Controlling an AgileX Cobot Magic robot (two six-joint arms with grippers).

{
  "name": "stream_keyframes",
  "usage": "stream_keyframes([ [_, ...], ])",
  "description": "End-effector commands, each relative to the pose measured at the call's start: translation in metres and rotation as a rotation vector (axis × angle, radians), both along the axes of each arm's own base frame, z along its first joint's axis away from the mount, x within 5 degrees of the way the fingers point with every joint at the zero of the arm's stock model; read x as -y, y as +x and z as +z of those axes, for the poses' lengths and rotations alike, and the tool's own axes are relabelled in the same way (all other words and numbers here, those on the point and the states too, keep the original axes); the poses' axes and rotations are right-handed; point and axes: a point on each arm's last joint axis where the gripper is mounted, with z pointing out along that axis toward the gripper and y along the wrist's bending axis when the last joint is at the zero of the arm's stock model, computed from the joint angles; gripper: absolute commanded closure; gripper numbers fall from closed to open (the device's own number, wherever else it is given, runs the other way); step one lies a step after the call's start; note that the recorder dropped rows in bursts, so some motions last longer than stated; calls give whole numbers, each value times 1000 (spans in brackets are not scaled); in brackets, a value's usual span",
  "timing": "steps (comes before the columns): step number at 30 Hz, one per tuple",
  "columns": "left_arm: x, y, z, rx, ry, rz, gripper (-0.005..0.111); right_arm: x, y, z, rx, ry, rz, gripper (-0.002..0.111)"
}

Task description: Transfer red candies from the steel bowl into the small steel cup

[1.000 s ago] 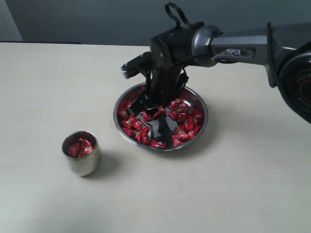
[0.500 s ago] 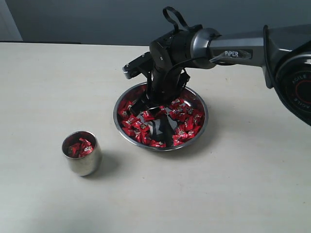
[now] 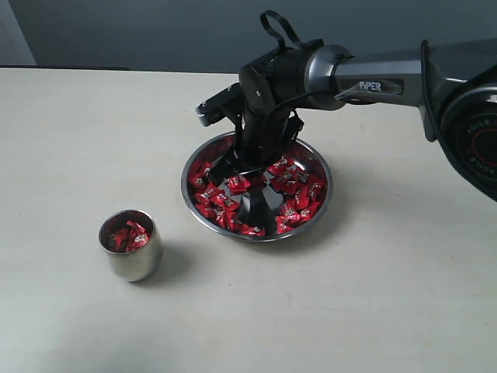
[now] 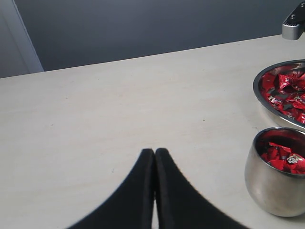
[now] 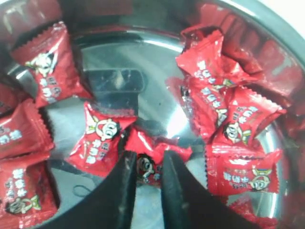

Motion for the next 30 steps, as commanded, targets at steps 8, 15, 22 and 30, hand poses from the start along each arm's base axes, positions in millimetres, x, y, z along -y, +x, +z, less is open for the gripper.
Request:
stream_keyframes([
  [8, 0, 0, 1, 15, -6, 2, 106, 2, 0, 6, -2, 11, -13, 109],
  [15, 0, 0, 1, 15, -6, 2, 106, 1, -3, 41, 41, 79, -27, 109],
  [22, 0, 0, 1, 15, -6, 2, 106, 5, -2, 51, 61, 90, -32, 109],
  [30, 0, 0, 1, 15, -6, 2, 106, 13, 5, 20, -23, 57, -72, 64],
])
